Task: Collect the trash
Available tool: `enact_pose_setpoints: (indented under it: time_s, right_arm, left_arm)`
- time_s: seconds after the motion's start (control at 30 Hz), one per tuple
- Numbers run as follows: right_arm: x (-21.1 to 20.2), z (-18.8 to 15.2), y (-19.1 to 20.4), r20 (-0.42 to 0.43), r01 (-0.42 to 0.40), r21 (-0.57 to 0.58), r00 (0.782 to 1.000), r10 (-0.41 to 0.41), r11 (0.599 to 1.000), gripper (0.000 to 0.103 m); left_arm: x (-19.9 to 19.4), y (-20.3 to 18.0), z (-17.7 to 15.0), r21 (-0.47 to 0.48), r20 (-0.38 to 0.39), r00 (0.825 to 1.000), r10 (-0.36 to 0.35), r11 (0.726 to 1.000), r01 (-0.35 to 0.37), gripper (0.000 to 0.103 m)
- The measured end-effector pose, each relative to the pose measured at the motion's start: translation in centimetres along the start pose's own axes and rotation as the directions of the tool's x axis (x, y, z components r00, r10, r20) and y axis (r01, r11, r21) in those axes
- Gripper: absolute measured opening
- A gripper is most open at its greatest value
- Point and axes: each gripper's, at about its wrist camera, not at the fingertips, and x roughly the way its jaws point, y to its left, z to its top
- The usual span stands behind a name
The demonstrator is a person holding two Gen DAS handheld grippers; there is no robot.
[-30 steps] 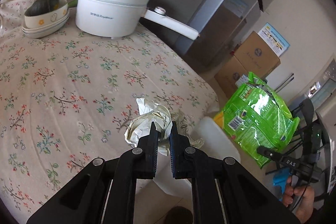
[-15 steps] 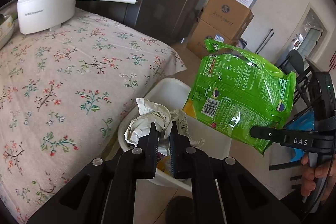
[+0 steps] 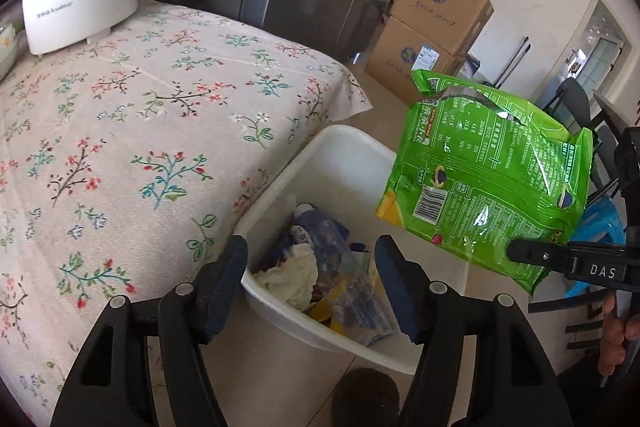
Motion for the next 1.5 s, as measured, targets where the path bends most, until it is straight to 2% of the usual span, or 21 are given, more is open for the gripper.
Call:
enact_pose_setpoints:
  time_s: [0.1,0.27,0.37,0.4,0.43,0.47,0.5,0.7,0.83,0.97,1.13,1.2,1.4,1.5]
  right_arm:
    - [0.3,0.1,0.4,-0.006,0.014,-0.001,1.000,-0.014,1.000,0.011]
    - [1.5,0.3,2.0,-0.026,0.066,-0.036,0.997,-0.067,0.997,0.012]
    - [2.1,0.4,2.5,-0.028,0.065,-0.035,0.997,-0.066,0.997,0.016]
    - [2.2,0.5,2.6,-0.029,0.073,-0.039,0.997,-0.074,0.997,0.034]
    - [2.3,0.5,2.7,-0.030,0.087,-0.043,0.996,-0.088,0.995,0.058]
    - [2.2,0.5,2.8,-0.022,0.098,-0.043,0.995,-0.100,0.994,0.065]
    - [2.0,0.5,2.9,-0.007,0.103,-0.045,0.995,-0.103,0.994,0.069]
    - [0.2,0.0,4.3,0.030,0.071,-0.059,0.997,-0.069,0.996,0.071]
    - [-2.2,-0.8,6.9,0.112,0.054,-0.122,0.993,-0.041,0.991,0.074]
    - [-5.7,-2.9,10.1,0.238,0.073,-0.208,0.971,-0.022,0.975,0.084]
    - [-8.7,-6.6,13.1,0.367,0.099,-0.253,0.930,0.001,0.962,0.098]
    - [-9.3,-7.7,14.0,0.395,0.106,-0.265,0.918,0.007,0.958,0.102]
    - [-10.0,-8.8,16.2,0.419,0.161,-0.294,0.907,-0.024,0.942,0.103]
    - [-10.4,-9.0,16.4,0.427,0.157,-0.295,0.904,-0.016,0.943,0.103]
  left_arm:
    - [-1.5,1.1,-0.8,-0.005,0.011,0.999,0.049,0.999,-0.049,0.080]
    - [-3.9,2.7,-1.7,-0.020,-0.007,0.992,0.129,0.991,-0.129,0.084]
    - [-6.0,3.4,-2.3,0.000,0.007,0.983,0.185,0.983,-0.185,0.091]
    - [-6.8,3.7,-2.4,0.001,0.015,0.980,0.198,0.980,-0.198,0.092]
    - [-7.6,4.0,-2.6,-0.001,0.018,0.977,0.210,0.978,-0.210,0.093]
    - [-8.3,4.3,-2.8,-0.006,0.022,0.975,0.221,0.975,-0.221,0.098]
    - [-9.1,4.7,-3.0,-0.011,0.026,0.973,0.228,0.974,-0.228,0.102]
    - [-12.2,7.1,-4.2,-0.080,0.007,0.956,0.294,0.953,-0.293,0.103]
    - [-14.7,8.1,-4.9,-0.130,0.017,0.937,0.348,0.930,-0.343,0.103]
    - [-18.1,7.8,-5.9,-0.156,0.059,0.888,0.455,0.883,-0.442,0.103]
    - [-21.5,6.7,-7.3,-0.174,0.106,0.859,0.501,0.860,-0.480,0.103]
    - [-22.4,6.1,-7.8,-0.167,0.122,0.852,0.509,0.857,-0.488,0.103]
    - [-23.5,5.2,-8.3,-0.161,0.145,0.850,0.507,0.859,-0.485,0.103]
    - [-24.0,4.7,-8.1,-0.153,0.170,0.837,0.520,0.853,-0.499,0.103]
